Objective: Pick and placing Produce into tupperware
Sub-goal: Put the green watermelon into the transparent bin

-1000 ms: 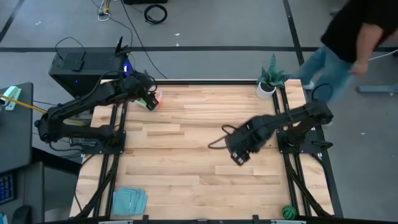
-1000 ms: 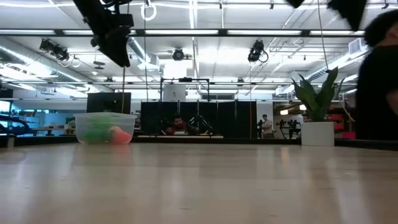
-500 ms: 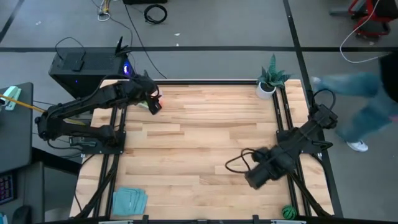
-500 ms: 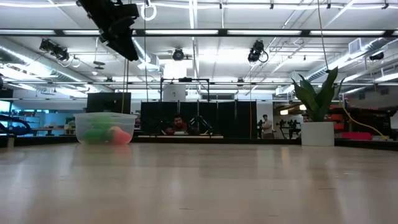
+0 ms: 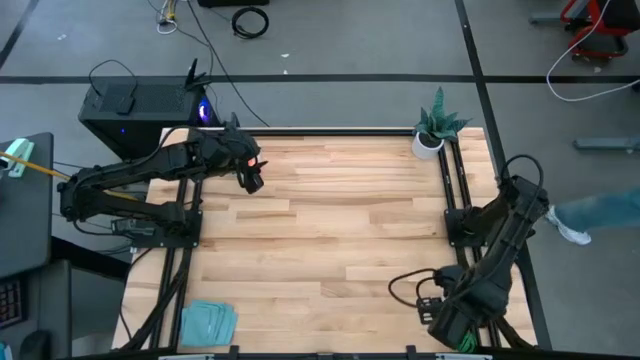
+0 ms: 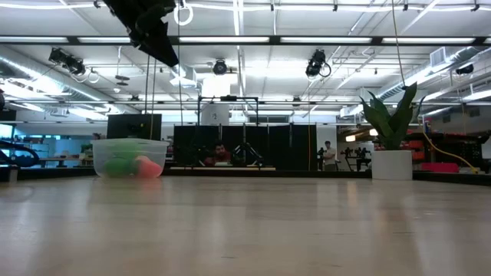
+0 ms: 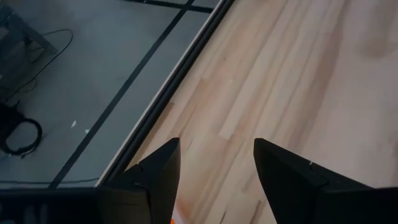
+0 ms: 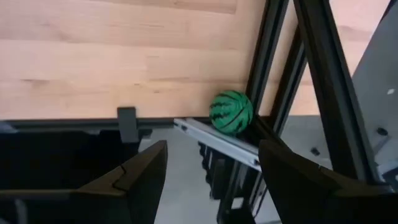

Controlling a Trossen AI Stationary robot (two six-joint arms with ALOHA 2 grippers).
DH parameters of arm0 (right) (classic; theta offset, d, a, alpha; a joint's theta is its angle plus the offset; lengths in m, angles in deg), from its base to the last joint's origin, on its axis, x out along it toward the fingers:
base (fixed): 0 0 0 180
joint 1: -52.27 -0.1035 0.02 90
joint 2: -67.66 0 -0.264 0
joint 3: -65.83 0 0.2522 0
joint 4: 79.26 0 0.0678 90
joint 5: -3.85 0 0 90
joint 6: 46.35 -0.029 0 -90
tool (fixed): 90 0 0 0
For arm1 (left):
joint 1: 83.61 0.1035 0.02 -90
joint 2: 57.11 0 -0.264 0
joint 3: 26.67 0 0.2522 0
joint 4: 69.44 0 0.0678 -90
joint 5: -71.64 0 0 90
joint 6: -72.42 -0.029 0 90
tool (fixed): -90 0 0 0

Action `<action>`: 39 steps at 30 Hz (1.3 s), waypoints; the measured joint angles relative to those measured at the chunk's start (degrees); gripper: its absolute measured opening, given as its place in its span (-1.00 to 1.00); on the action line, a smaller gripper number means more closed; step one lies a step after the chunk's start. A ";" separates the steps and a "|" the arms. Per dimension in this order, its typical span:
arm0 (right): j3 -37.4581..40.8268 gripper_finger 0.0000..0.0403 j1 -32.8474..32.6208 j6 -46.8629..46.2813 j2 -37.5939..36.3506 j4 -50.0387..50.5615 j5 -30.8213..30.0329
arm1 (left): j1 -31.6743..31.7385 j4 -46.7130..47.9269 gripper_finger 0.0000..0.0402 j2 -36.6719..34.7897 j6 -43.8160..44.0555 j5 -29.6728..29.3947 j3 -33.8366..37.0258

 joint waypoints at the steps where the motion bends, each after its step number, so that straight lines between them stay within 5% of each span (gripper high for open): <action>1: 0.00 0.28 -0.17 0.07 0.65 -0.03 -0.02 | -0.50 -0.22 0.06 0.00 0.00 0.00 0.00; 17: 0.00 0.28 -1.75 -1.53 12.60 -8.14 5.35 | -5.77 -6.53 0.04 0.00 0.74 0.01 0.00; 24: 0.00 0.28 -3.00 -3.62 17.78 -13.12 15.24 | -6.94 -9.23 0.00 0.00 0.76 0.01 0.00; 39: 0.00 0.28 -3.83 -4.11 23.37 -12.79 15.30 | -6.94 -9.74 -0.01 0.01 0.68 0.02 0.00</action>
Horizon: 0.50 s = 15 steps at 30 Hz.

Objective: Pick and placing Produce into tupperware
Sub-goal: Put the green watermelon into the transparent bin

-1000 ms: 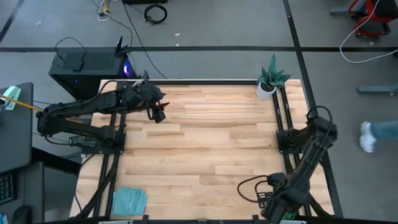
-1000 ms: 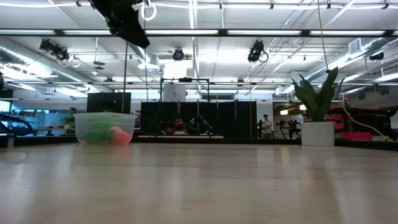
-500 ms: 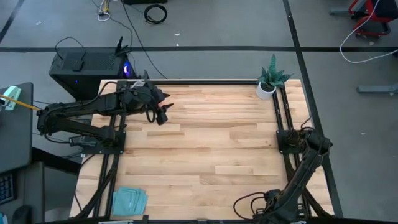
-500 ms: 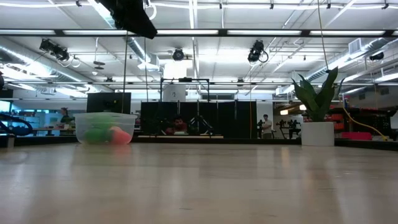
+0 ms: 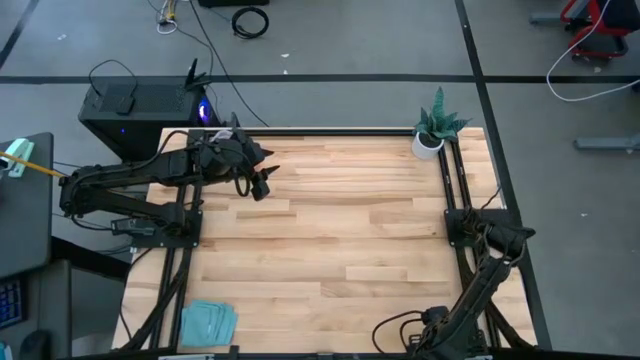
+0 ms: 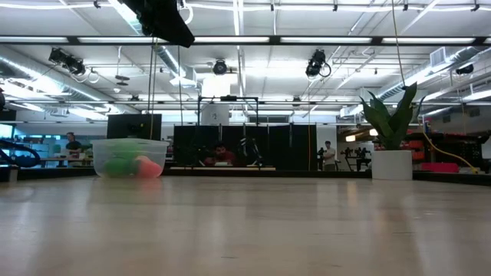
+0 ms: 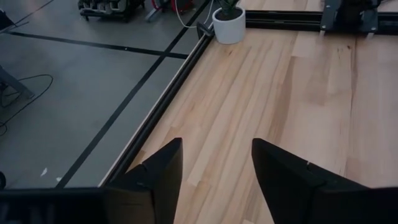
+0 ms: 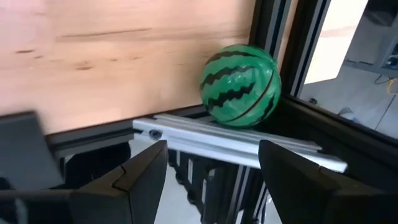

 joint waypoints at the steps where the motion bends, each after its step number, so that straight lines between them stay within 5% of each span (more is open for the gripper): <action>1: 0.00 0.28 -0.10 0.00 0.29 0.28 -0.01 | 0.00 0.00 -0.02 0.01 -0.02 0.00 0.00; 15: 0.00 0.28 -1.38 -0.38 2.54 2.16 1.42 | 0.00 0.02 -0.01 0.01 -0.07 -0.02 0.00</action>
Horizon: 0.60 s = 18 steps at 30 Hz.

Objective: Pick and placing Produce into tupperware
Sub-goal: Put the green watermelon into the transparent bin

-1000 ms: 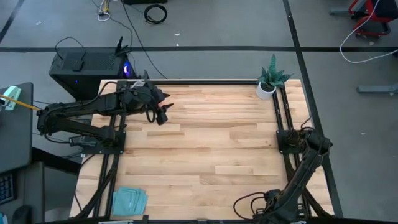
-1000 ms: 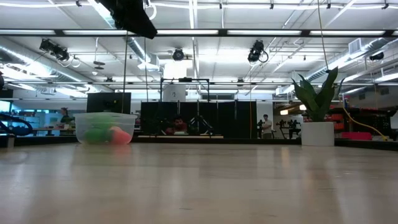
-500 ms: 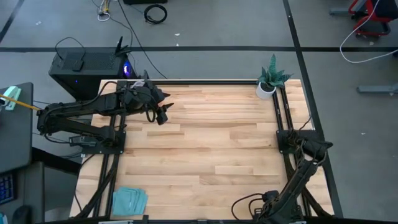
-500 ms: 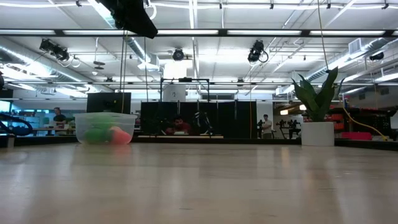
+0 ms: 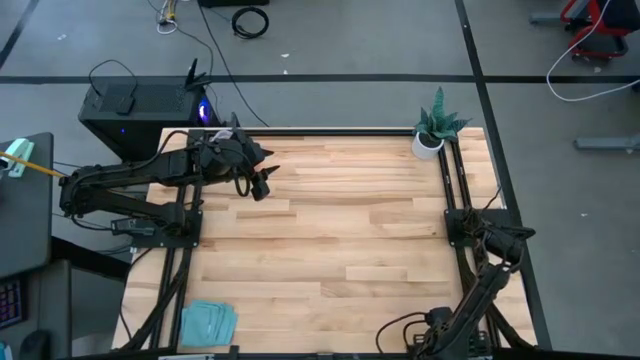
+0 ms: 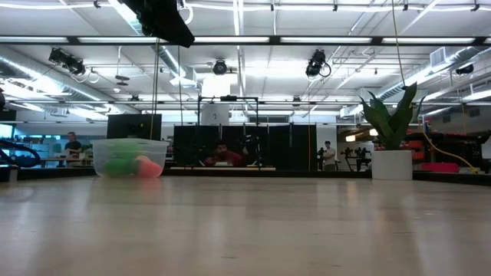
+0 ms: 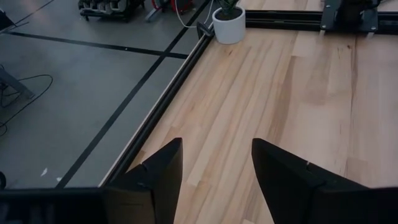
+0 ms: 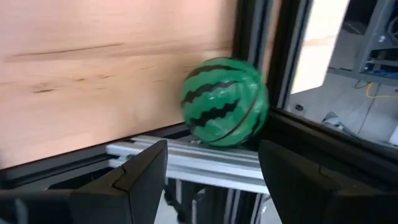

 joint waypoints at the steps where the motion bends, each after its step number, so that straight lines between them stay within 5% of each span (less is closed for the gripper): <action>1: 0.00 0.28 -0.19 -0.04 0.00 0.48 0.16 | 0.00 0.00 -0.02 0.00 0.00 0.00 0.00; 18: 4.35 0.28 -1.44 -0.49 0.09 -5.30 2.38 | 0.00 0.04 -0.03 0.00 -0.01 0.01 0.00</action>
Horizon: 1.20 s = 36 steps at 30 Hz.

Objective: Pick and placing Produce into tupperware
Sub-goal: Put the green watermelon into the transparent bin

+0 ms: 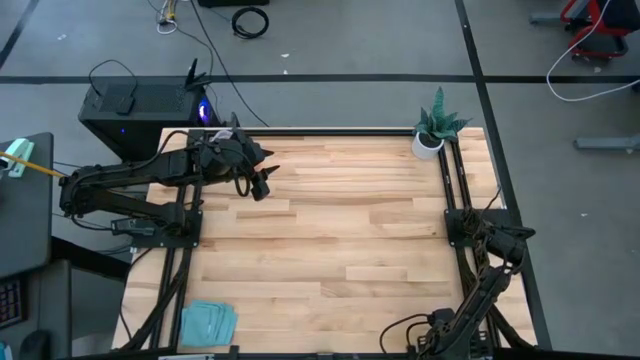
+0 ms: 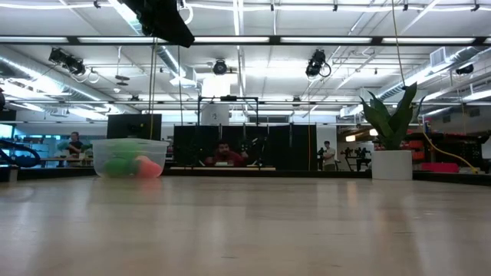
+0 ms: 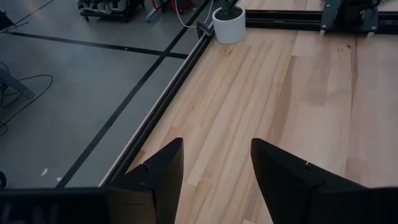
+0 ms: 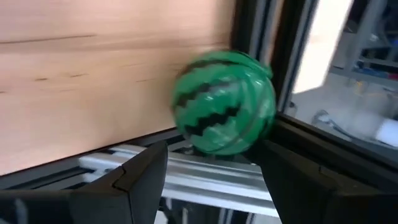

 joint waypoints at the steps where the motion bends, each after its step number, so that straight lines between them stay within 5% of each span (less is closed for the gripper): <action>1: 0.34 0.28 0.00 -0.01 0.00 -0.01 0.93 | 0.00 0.00 -0.04 0.01 0.00 0.01 0.00; 13: 3.60 0.28 -1.88 0.00 0.00 -2.57 1.52 | 0.00 -0.02 -0.04 0.02 0.03 0.01 0.00; 24: 3.61 0.28 -2.97 3.03 0.00 -0.68 -12.74 | 0.00 -0.06 -0.02 0.02 0.05 -0.01 0.00; 36: 4.12 0.28 -2.60 5.03 -0.08 12.93 -19.41 | 0.00 -0.06 -0.04 0.02 0.07 -0.01 0.00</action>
